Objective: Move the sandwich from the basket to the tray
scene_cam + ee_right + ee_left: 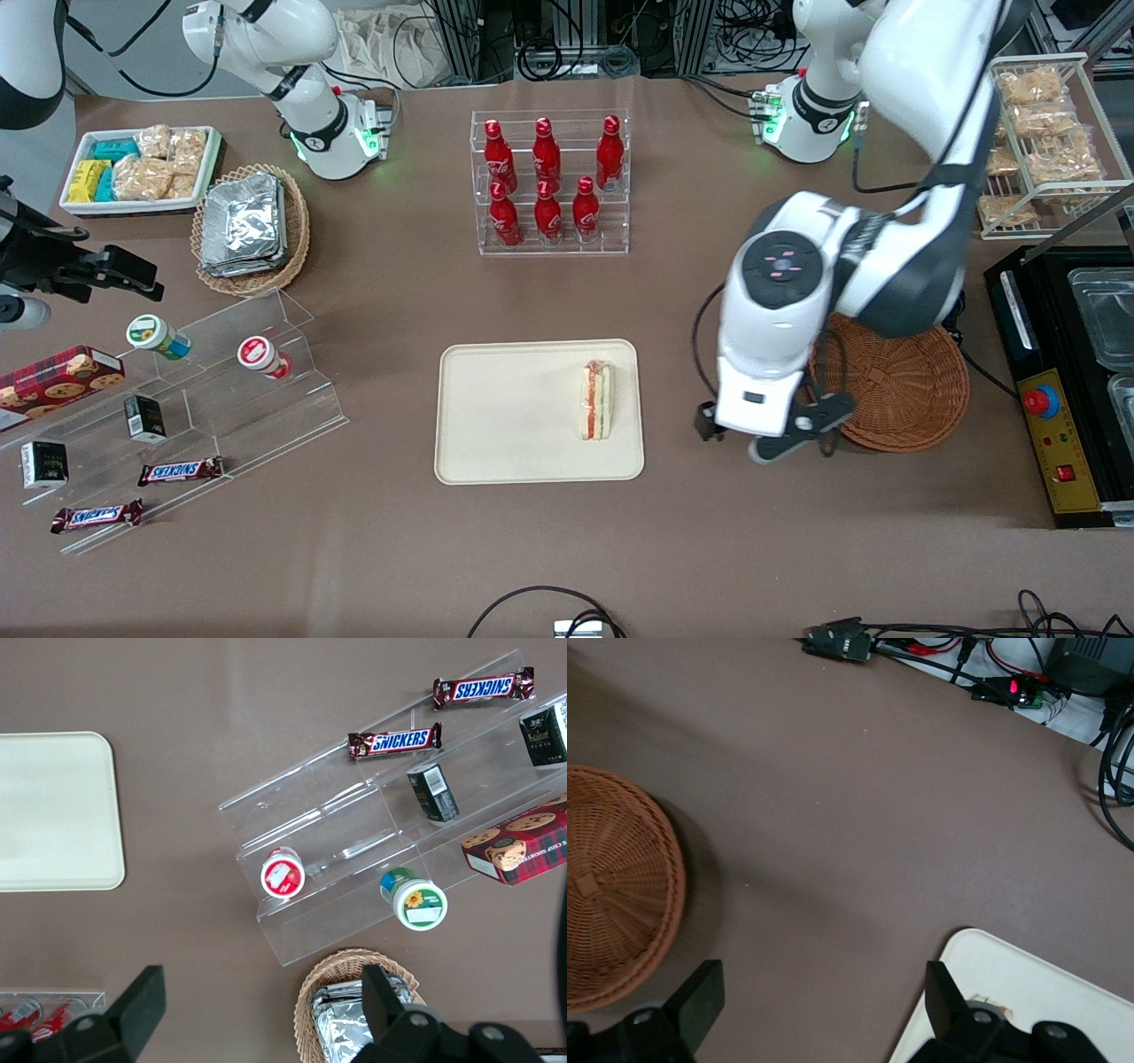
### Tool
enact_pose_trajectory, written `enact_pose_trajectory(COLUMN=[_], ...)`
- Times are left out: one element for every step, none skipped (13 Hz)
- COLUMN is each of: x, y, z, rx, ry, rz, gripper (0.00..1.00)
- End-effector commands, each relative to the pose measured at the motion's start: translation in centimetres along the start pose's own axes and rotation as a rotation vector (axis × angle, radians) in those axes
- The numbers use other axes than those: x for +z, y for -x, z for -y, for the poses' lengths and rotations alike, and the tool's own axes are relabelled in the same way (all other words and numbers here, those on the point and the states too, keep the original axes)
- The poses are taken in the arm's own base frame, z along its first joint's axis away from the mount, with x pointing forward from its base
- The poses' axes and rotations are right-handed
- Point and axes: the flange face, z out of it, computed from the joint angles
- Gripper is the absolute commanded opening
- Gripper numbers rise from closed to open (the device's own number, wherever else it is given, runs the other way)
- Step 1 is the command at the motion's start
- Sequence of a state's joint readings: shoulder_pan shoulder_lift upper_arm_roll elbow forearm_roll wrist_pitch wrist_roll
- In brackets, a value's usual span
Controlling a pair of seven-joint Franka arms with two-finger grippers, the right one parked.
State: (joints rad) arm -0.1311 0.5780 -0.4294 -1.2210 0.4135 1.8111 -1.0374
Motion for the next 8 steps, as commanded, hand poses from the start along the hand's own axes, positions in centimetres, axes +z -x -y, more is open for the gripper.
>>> enact_pose_trajectory(x=[-2.7,-3.7,-4.4,-4.9,-5.7,-6.3,-6.9,-7.2], y=[-2.3,-3.0,-3.6,-4.2,-4.5,-4.8,-5.5,-6.0], z=[4.6,5.9,7.1,8.3,9.3,10.2,11.5,12.7], rx=[0.049,0.069,0.095,0.12,0.139,0.15,0.149,0.161], ry=[-0.001,-0.003,-0.002,-0.004,-0.006,-0.002,0.005,0.001], rz=[0.051,0.061,0.071,0.084,0.095,0.105,0.114,0.129], gripper=[1.0,1.0,1.0,1.0,1.0,1.0,1.0,1.0])
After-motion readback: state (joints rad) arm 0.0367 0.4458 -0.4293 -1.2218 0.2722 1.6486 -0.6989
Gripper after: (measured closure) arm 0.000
